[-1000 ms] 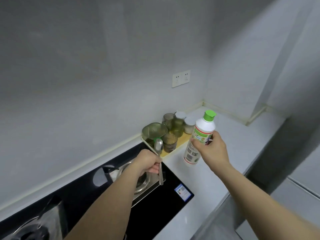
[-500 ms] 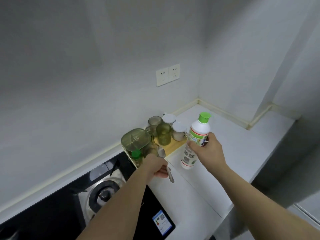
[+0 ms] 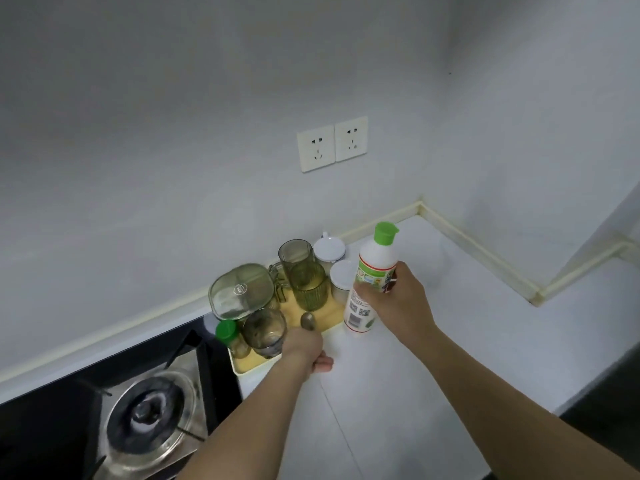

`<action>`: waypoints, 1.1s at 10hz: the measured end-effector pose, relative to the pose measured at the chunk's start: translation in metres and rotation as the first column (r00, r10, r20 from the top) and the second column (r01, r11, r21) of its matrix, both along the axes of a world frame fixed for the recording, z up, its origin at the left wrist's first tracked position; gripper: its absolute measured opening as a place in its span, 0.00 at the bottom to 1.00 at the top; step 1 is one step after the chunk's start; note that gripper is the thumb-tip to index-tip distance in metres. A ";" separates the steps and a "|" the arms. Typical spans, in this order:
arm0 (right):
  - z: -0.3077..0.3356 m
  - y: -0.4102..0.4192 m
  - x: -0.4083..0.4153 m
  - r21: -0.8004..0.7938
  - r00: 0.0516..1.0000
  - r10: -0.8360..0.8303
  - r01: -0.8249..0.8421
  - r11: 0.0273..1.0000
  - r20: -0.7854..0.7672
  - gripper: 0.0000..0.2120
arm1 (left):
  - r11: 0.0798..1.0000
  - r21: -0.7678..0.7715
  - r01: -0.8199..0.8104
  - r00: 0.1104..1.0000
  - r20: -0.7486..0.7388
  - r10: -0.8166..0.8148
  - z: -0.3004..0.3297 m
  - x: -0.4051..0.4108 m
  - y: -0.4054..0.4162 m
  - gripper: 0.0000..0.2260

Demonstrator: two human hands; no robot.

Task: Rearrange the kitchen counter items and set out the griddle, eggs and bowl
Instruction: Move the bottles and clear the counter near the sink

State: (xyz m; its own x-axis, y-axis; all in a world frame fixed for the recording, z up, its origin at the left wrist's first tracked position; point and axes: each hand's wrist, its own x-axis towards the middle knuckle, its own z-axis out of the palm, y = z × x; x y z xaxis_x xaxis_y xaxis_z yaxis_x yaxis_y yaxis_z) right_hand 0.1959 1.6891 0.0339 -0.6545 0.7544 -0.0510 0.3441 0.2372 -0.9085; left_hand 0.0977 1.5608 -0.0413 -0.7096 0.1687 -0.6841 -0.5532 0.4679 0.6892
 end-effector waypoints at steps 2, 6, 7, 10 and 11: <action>-0.005 0.026 -0.010 -0.011 0.999 0.047 -0.047 0.999 0.006 0.20 | 0.994 -0.097 -0.058 0.994 -0.098 0.049 -0.020 -0.015 0.023 0.14; -0.016 0.049 -0.024 -0.070 0.996 0.089 -0.090 0.994 -0.004 0.22 | 0.972 -0.137 -0.192 0.959 -0.237 0.156 -0.042 -0.044 0.049 0.15; -0.019 0.051 -0.026 -0.081 0.996 0.089 -0.090 0.993 -0.009 0.22 | 0.956 -0.275 -0.106 0.955 -0.297 0.020 -0.046 -0.042 0.052 0.20; -0.022 0.047 -0.029 -0.093 0.995 0.097 -0.098 0.991 -0.012 0.21 | 0.725 -0.636 0.262 0.844 -0.213 -0.492 -0.047 -0.038 0.037 0.13; -0.025 0.044 -0.028 -0.104 0.994 0.107 -0.108 0.989 -0.010 0.21 | 0.649 -0.677 0.347 0.765 -0.196 -0.613 -0.051 -0.042 0.034 0.13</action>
State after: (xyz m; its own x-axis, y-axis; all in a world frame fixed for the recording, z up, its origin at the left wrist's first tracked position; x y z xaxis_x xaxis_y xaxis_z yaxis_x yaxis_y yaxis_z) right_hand 0.1681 1.7330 0.0084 -0.7318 0.6705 -0.1224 0.3174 0.1763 -0.9318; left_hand 0.0559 1.5946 -0.0920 -0.8558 0.2368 -0.4599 0.1131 0.9533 0.2802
